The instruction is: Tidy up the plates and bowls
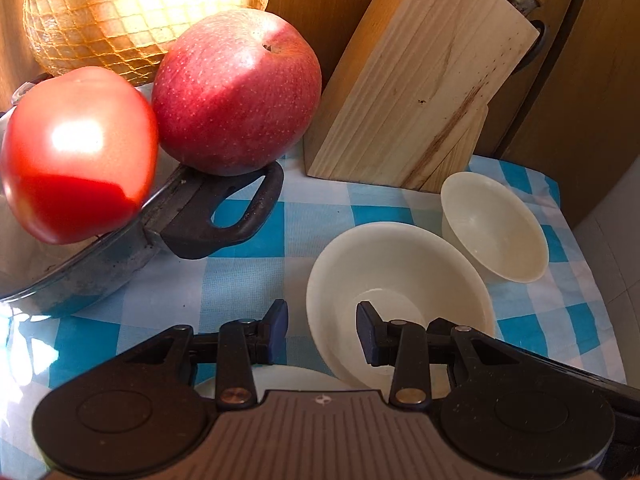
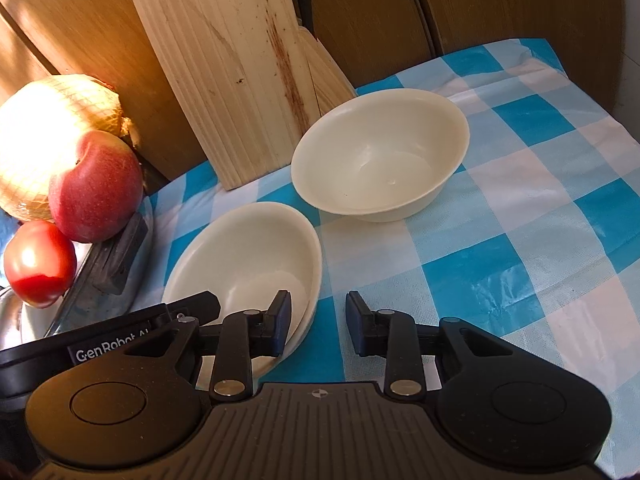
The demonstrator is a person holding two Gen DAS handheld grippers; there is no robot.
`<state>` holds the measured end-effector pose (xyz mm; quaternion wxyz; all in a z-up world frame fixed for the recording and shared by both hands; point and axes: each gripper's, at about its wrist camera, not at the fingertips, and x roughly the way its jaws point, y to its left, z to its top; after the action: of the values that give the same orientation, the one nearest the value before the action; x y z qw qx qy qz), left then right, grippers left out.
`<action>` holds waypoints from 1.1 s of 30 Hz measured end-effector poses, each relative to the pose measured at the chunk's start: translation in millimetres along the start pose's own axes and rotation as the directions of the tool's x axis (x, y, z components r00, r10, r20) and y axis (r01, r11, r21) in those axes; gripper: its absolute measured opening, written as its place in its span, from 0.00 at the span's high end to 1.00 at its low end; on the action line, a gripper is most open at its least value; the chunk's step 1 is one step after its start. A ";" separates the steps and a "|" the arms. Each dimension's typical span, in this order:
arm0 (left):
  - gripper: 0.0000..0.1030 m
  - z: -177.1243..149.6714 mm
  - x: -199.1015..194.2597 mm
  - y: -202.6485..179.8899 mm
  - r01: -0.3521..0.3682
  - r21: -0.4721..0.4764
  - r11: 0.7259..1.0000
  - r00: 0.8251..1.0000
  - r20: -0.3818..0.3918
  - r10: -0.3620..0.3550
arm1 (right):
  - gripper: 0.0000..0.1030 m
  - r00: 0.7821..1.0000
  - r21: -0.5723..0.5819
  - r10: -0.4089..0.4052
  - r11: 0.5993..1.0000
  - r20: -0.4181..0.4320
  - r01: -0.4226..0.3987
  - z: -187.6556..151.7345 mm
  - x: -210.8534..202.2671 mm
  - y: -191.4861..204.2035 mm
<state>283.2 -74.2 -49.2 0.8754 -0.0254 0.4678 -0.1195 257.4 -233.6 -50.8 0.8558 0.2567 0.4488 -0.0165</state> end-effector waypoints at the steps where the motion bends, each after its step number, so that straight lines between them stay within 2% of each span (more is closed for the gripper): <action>1: 0.70 -0.8 1.1 0.0 -0.004 0.004 1.000 1.000 0.000 0.004 | 0.64 1.000 -0.002 0.001 1.000 -0.002 -0.001 0.7 1.2 0.7; 5: 0.74 -0.7 4.7 -2.3 -0.003 0.024 1.000 1.000 -0.010 0.003 | 0.79 1.000 -0.001 0.026 1.000 -0.018 -0.026 1.5 6.3 0.9; 9: 0.80 -2.2 7.6 -8.7 0.007 0.061 0.998 1.000 -0.024 -0.005 | 0.84 0.999 0.001 0.038 0.999 -0.029 -0.038 1.2 7.3 1.0; 15: 0.81 0.8 4.9 -13.0 0.012 0.072 0.997 1.000 -0.007 -0.011 | 0.84 0.999 0.011 0.042 0.999 -0.028 -0.042 0.7 2.4 -0.5; 33: 0.81 -1.7 -42.4 -8.7 0.036 0.080 0.996 0.996 0.079 -0.042 | 0.84 0.996 -0.012 0.088 0.996 0.030 -0.087 4.4 -34.9 8.3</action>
<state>257.5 -72.6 -14.3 0.8914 -0.0049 0.4263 -0.1537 242.0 -235.4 -18.2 0.8637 0.2714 0.4243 0.0196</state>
